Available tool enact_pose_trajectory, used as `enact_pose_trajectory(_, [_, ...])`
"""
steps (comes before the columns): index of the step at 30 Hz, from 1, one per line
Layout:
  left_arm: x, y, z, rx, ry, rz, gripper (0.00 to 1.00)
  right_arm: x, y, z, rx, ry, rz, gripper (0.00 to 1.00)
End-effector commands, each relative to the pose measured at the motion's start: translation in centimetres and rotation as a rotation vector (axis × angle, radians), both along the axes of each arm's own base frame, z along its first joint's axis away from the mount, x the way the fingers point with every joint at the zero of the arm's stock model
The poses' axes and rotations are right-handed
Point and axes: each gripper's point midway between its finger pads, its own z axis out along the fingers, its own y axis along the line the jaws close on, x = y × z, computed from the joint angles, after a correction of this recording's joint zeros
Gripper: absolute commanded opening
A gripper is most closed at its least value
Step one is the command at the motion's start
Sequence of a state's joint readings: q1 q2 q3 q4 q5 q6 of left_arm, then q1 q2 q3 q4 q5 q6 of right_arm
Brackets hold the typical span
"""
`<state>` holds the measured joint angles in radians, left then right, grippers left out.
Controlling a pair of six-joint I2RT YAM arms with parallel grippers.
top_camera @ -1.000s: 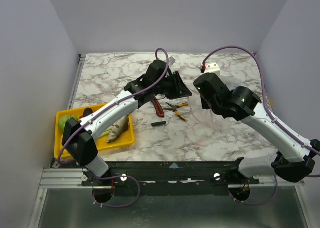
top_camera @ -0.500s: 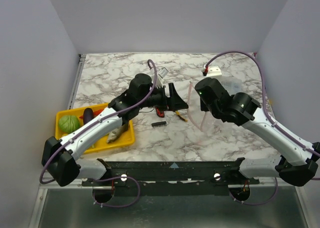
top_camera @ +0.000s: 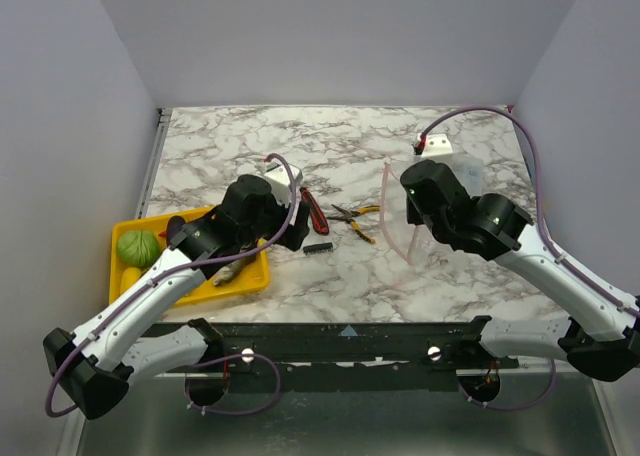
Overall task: Place the food in the zip-top bag and seal the zipper
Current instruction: Pick up the fake seafood from the bin.
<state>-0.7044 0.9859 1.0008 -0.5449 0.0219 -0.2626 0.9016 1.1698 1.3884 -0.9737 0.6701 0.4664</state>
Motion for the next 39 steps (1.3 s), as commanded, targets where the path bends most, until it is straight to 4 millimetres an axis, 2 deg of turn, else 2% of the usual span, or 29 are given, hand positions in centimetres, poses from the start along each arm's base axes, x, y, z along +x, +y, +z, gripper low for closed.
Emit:
enact_pose_trajectory(1, [1.1, 6.7, -6.3, 0.509, -0.011, -0.012, 0.85, 0.4, 0.3, 0.6, -0.001, -0.04, 0.018, 0.0])
enact_pose_trajectory(7, [3.2, 8.7, -9.1, 0.599, 0.186, 0.07, 0.83, 0.5, 1.1, -0.2, -0.021, -0.014, 0.062, 0.0])
enact_pose_trajectory(11, [5.1, 10.1, -10.1, 0.68, 0.217, 0.168, 0.83, 0.3, 1.0, -0.7, -0.042, 0.0, 0.069, 0.0])
enact_pose_trajectory(16, [7.1, 10.2, -10.2, 0.646, 0.183, 0.221, 0.86, 0.3, 0.8, -0.9, -0.055, 0.003, 0.069, 0.0])
enact_pose_trajectory(22, [7.8, 9.2, -11.4, 0.546, 0.264, 0.19, 0.81, 0.2, 0.7, -0.9, -0.059, 0.007, 0.065, 0.0])
enact_pose_trajectory(30, [8.3, 8.0, -12.6, 0.501, 0.293, 0.149, 0.59, 0.5, 1.3, -0.9, -0.061, 0.018, 0.075, 0.0])
enact_pose_trajectory(34, [8.1, 8.6, -13.6, 0.532, 0.32, 0.168, 0.43, 0.6, 1.4, -1.3, -0.076, 0.032, 0.074, 0.0])
enact_pose_trajectory(36, [8.0, 9.0, -14.0, 0.549, 0.331, 0.185, 0.4, 0.7, 1.6, -1.4, -0.075, 0.035, 0.076, 0.0])
enact_pose_trajectory(39, [7.9, 9.5, -14.1, 0.566, 0.338, 0.208, 0.26, 0.7, 1.8, -1.5, -0.07, 0.039, 0.081, 0.0])
